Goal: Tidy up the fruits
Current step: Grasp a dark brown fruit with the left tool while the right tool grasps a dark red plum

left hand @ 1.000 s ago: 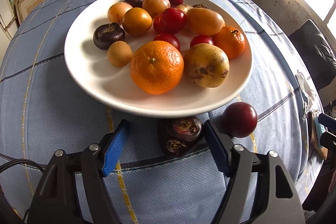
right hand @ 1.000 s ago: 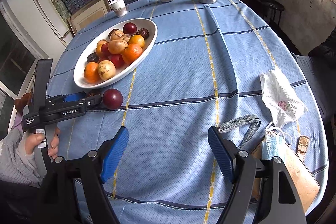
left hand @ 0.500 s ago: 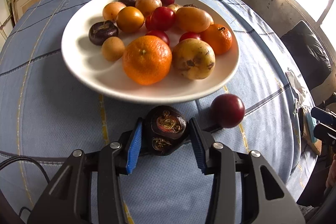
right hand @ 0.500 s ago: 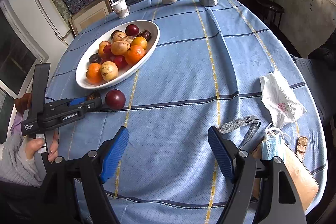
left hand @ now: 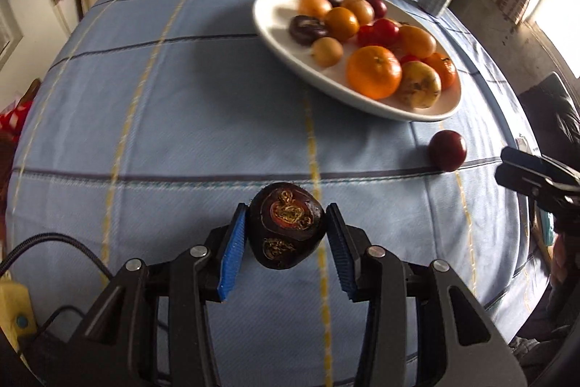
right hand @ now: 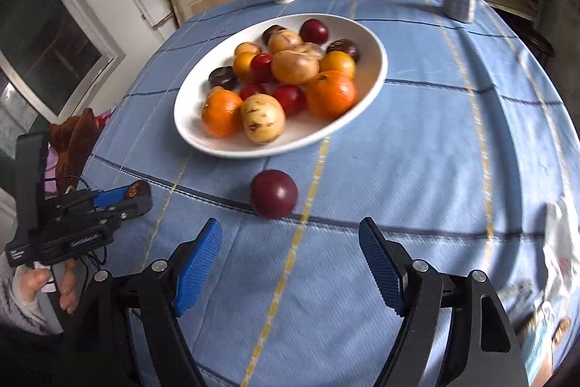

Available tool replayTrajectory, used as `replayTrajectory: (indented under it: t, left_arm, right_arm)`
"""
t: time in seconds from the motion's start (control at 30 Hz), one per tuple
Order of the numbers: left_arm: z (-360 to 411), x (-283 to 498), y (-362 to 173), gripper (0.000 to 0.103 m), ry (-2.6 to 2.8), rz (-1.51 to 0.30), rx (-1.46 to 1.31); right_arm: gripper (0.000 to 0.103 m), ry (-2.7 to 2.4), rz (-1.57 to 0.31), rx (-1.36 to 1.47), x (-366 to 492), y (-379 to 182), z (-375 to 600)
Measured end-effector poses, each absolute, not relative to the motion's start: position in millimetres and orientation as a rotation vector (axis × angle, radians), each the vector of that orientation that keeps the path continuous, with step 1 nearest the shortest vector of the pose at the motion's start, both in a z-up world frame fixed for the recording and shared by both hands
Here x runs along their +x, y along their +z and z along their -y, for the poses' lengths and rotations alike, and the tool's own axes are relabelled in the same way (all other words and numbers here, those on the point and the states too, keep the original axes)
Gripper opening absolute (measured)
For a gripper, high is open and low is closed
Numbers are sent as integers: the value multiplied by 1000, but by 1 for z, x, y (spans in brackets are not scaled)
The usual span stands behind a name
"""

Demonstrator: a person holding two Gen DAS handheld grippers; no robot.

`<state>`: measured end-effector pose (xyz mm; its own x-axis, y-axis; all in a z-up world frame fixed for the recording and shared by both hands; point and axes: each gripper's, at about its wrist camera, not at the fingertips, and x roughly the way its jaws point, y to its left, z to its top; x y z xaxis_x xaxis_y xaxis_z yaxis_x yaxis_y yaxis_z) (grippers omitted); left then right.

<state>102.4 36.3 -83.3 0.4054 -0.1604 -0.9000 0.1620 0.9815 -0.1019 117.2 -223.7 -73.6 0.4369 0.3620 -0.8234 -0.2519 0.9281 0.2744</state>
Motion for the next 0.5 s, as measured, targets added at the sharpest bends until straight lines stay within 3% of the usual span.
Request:
replayTrajectory:
  t: [0.17, 0.3, 0.5]
  left_arm:
    - [-52, 87, -83, 43, -155, -1148, -19]
    - [-57, 78, -83, 43, -134, -1154, -27]
    - [-54, 77, -84, 43, -126, -1161, -29]
  right_arm:
    - [76, 428, -1069, 68, 136, -85, 208]
    - [63, 455, -1091, 54, 144, -93, 201]
    - [58, 472, -1103, 38, 147, -99, 196]
